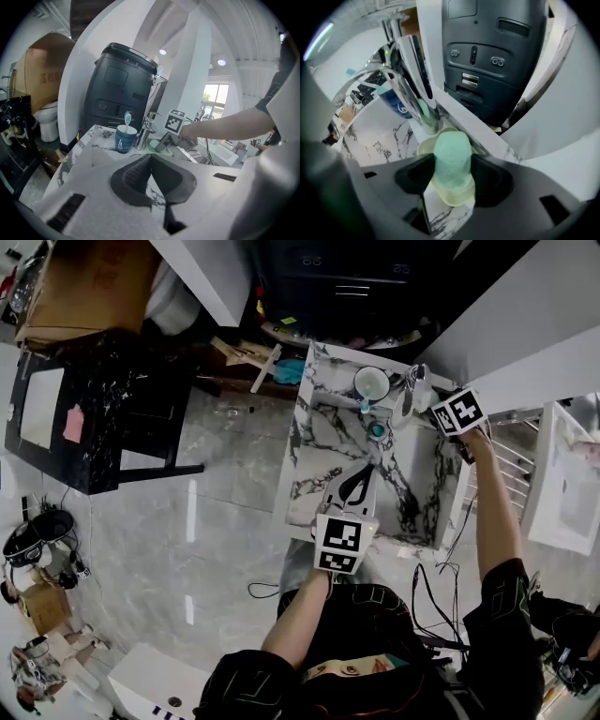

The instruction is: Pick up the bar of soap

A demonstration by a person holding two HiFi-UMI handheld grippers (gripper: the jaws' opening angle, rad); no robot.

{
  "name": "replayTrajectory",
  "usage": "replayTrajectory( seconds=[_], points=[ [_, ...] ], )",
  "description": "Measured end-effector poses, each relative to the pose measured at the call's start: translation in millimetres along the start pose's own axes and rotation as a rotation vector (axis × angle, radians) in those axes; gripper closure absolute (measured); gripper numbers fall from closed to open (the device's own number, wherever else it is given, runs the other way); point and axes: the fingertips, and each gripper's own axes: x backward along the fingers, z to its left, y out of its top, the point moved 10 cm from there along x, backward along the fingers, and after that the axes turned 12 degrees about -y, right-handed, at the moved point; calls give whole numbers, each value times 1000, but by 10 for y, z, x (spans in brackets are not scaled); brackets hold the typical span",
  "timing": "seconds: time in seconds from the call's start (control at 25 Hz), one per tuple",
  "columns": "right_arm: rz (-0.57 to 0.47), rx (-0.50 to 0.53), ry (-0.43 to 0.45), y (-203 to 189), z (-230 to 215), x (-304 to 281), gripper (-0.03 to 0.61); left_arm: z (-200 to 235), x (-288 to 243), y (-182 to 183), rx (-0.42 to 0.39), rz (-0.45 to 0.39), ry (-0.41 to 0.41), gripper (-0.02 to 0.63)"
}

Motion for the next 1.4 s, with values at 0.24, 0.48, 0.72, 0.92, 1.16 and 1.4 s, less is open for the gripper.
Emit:
replayTrajectory(
  seconds=[0.24,0.48,0.72,0.92,1.16,1.4],
  points=[
    [-146,-163,3,-178,-69,263,327,-94,11,-18,-2,-10,-1,606],
    [-298,-248,0,-356,-21,612,327,-216,-27,23,-13,-31,5,605],
    [-432,-291,7,-546,67,975,327,-442,-126,75,-28,-51,-4,606],
    [-548,-368,10,-690,146,1271,327,-594,-164,115,-46,-65,0,606],
    [-712,-499,-4,-810,324,1728,327,-610,-95,299,-70,-123,56,606],
    [-844,-478,-62,-903,539,2201,327,-653,-6,560,-105,-191,100,606]
  ],
)
